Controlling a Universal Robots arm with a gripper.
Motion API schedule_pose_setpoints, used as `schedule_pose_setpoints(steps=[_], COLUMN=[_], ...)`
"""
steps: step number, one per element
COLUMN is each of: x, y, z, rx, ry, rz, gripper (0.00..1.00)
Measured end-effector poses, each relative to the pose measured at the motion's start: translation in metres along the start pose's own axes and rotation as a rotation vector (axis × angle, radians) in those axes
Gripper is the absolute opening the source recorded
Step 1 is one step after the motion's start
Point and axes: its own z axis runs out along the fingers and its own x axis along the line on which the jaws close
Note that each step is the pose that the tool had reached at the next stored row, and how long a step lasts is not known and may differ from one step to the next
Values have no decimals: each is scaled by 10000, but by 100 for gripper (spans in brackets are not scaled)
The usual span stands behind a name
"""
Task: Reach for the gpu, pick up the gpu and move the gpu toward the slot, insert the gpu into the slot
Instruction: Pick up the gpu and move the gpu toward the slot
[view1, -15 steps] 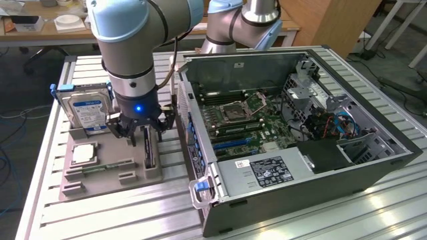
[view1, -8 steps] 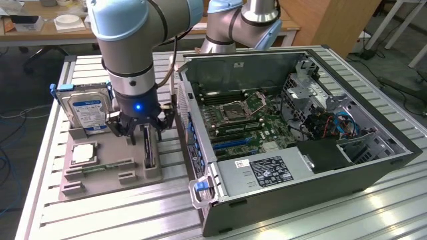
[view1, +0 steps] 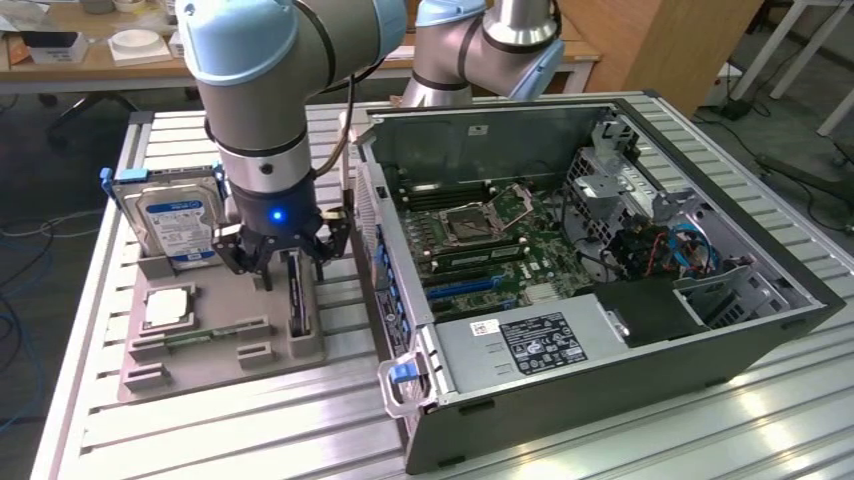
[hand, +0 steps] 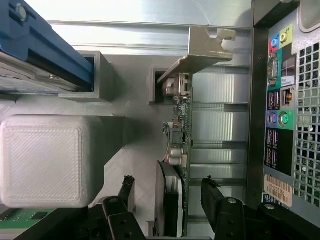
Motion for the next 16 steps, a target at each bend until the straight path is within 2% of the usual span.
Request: schedule_pose_setpoints(steps=[8,9,14,15,16], x=[0,0,0,0,0], y=[0,0,0,0,0], z=[1,1,1,1,1], rx=[-1,-1,-1,-1,-1], ry=[-1,-2,-2,-2,-2], rz=[0,0,0,-1,0], gripper=[64,56,55,48,48])
